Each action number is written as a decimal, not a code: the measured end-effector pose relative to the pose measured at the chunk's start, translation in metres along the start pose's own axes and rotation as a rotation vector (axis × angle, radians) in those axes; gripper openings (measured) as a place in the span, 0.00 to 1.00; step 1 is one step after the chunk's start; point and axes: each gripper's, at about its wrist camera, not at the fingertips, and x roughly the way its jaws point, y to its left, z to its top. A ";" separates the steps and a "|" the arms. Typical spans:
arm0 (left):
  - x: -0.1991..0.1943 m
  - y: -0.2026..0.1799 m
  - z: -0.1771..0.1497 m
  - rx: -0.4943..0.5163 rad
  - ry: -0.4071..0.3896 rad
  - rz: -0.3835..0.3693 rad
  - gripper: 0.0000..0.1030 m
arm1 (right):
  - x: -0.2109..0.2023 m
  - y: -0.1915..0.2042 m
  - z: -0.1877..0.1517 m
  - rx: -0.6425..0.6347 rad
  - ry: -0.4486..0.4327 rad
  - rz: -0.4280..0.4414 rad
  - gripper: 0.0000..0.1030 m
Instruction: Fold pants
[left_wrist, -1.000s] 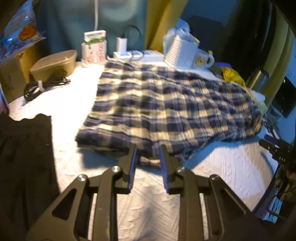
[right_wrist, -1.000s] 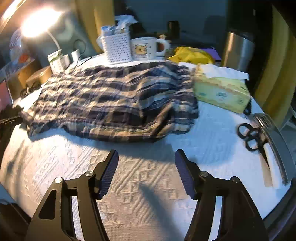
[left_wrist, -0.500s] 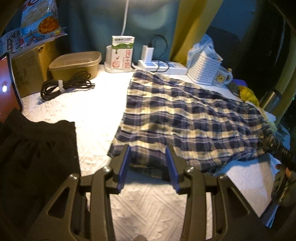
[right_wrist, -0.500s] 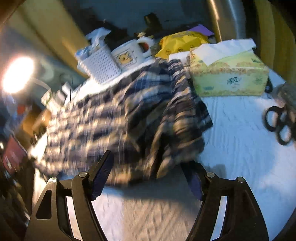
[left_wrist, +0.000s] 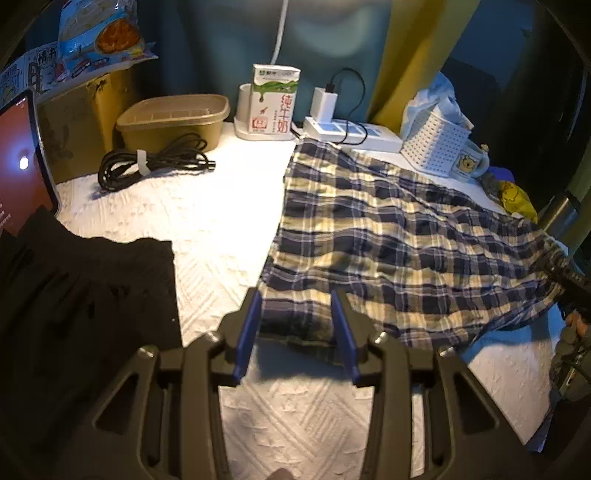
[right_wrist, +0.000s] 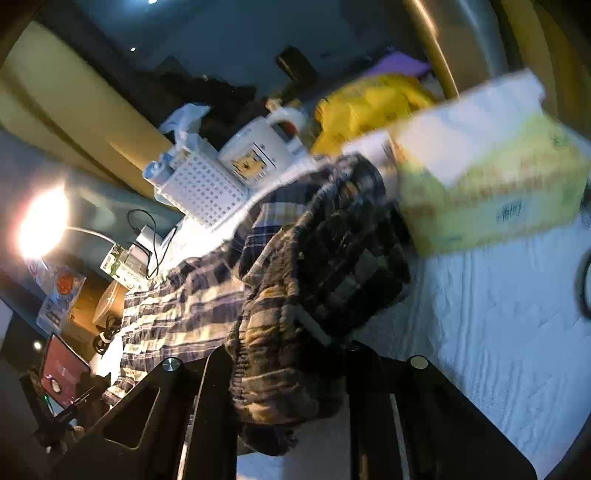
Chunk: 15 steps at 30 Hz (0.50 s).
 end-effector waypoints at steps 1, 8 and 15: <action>0.000 0.001 0.000 0.003 0.000 -0.002 0.39 | -0.003 0.006 0.002 -0.017 -0.009 -0.004 0.16; -0.003 0.012 0.007 0.037 -0.044 -0.022 0.39 | -0.014 0.080 0.018 -0.201 -0.065 -0.006 0.15; -0.008 0.028 0.014 0.067 -0.088 -0.059 0.39 | 0.018 0.179 0.020 -0.403 -0.062 0.038 0.10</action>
